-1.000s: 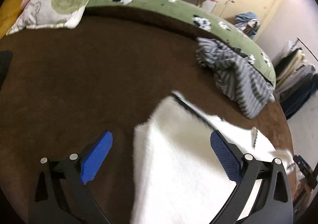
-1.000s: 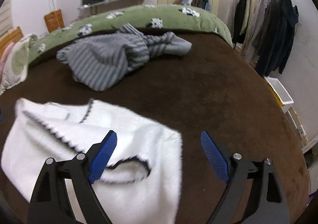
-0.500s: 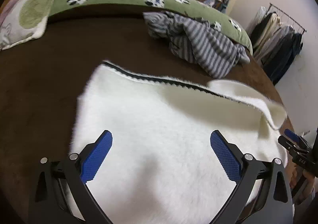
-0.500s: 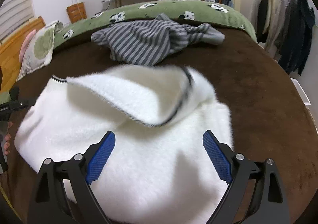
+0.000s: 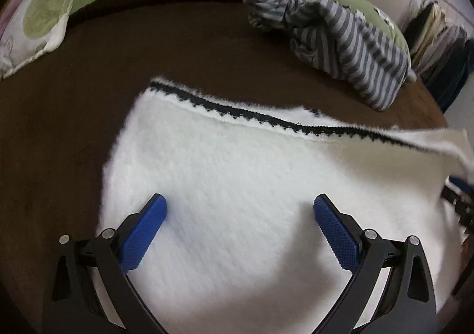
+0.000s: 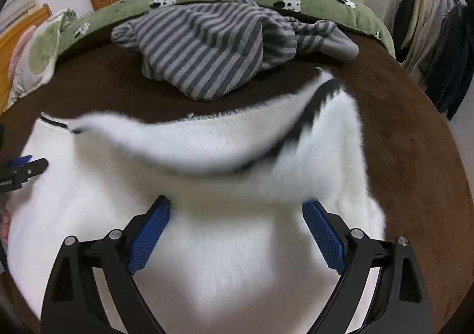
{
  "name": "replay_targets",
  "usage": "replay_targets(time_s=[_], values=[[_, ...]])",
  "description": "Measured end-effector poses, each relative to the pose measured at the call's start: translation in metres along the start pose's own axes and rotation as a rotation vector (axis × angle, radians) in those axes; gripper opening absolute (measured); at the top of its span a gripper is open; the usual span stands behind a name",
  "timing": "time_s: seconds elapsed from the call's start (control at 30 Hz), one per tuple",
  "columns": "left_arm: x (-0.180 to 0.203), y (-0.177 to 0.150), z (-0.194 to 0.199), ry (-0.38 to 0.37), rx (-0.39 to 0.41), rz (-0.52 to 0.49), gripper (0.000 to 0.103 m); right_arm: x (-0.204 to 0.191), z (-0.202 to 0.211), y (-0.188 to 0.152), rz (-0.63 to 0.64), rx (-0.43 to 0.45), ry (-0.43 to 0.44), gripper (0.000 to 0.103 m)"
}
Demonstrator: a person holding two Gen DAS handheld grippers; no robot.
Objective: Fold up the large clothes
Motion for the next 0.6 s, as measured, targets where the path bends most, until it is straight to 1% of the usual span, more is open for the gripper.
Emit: replay_targets(time_s=[0.07, 0.1, 0.13, 0.23, 0.37, 0.47, 0.6], values=[[-0.002, 0.003, -0.003, 0.011, 0.001, -0.027, 0.097, -0.001, -0.012, 0.004, 0.005, -0.013, -0.037, 0.089], [-0.003, 0.004, -0.005, 0.010, 0.005, -0.035, 0.097, 0.000, -0.021, 0.006, 0.006, -0.018, -0.075, 0.089], [-0.006, 0.006, -0.006, 0.006, 0.009, -0.032, 0.097, 0.003, -0.028, 0.005, 0.002, -0.023, -0.090, 0.089], [-0.016, 0.009, -0.009, -0.001, 0.034, -0.008, 0.097, 0.015, -0.044, 0.000, -0.049, -0.038, -0.077, 0.092], [-0.019, 0.011, -0.015, 0.008, 0.056, -0.016, 0.098, 0.027, -0.060, -0.004, -0.073, -0.076, -0.081, 0.097], [-0.021, 0.013, -0.018, 0.010, 0.060, -0.010, 0.098, 0.026, -0.067, -0.007, -0.066, -0.071, -0.105, 0.097], [-0.025, 0.014, -0.017, -0.008, 0.084, 0.007, 0.097, 0.028, -0.065, -0.011, -0.081, -0.041, -0.118, 0.097]])
Point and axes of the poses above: each gripper's, at about its wrist camera, not at the fingertips, and z roughly against the way its jaws point, x to its right, y to its top, the point moved 4 cm from there along -z, roughly the way its jaws point, and after that the axes turned 14 degrees about -y, right-handed, at the moved point
